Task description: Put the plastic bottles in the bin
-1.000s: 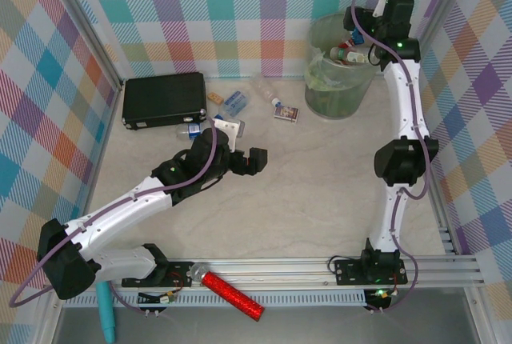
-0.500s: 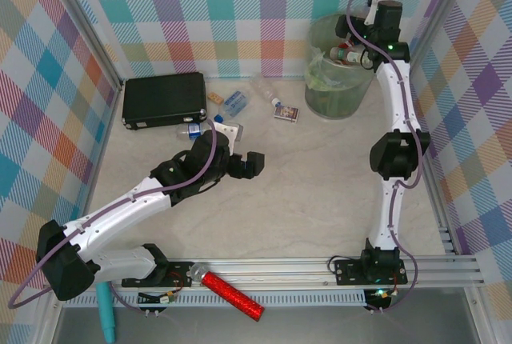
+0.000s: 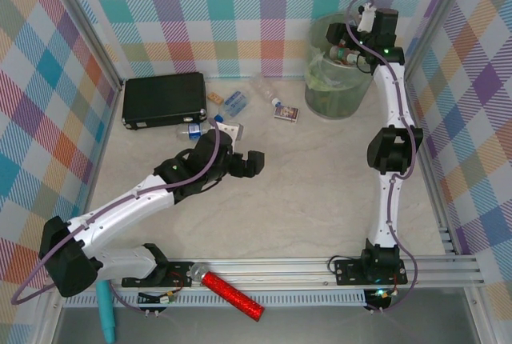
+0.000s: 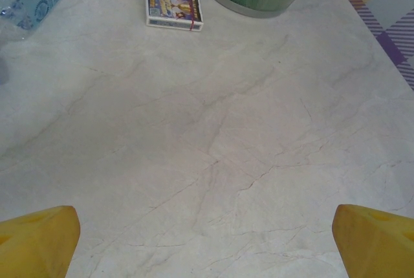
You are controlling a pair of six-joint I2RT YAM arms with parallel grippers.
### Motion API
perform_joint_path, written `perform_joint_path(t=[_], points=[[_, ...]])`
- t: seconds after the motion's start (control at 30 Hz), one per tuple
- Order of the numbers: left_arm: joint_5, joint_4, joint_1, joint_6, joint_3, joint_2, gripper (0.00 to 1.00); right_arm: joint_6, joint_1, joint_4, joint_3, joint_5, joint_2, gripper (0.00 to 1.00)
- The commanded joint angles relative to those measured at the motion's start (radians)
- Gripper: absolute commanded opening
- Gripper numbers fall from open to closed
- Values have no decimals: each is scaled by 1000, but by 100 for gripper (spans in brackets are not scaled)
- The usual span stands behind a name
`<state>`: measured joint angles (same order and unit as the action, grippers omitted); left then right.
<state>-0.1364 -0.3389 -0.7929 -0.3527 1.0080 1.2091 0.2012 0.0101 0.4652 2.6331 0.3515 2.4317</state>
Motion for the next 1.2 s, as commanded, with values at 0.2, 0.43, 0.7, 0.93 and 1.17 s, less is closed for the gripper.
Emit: perform_joint_path(t=[0.2, 0.43, 0.7, 0.93, 1.17], points=[[7, 7, 7, -19, 28, 5, 100, -23, -6, 42, -41, 72, -108, 99], [-20, -14, 10, -6, 42, 7, 100, -3, -9, 94, -54, 14, -200, 99], [-56, -44, 56, 41, 81, 56, 100, 30, -30, 131, -209, -19, -360, 99], [-57, -5, 158, 53, 83, 116, 100, 60, -92, -4, -652, -49, -625, 99], [-87, 36, 263, 39, 80, 235, 100, 109, -187, -195, -1116, -86, -898, 99]])
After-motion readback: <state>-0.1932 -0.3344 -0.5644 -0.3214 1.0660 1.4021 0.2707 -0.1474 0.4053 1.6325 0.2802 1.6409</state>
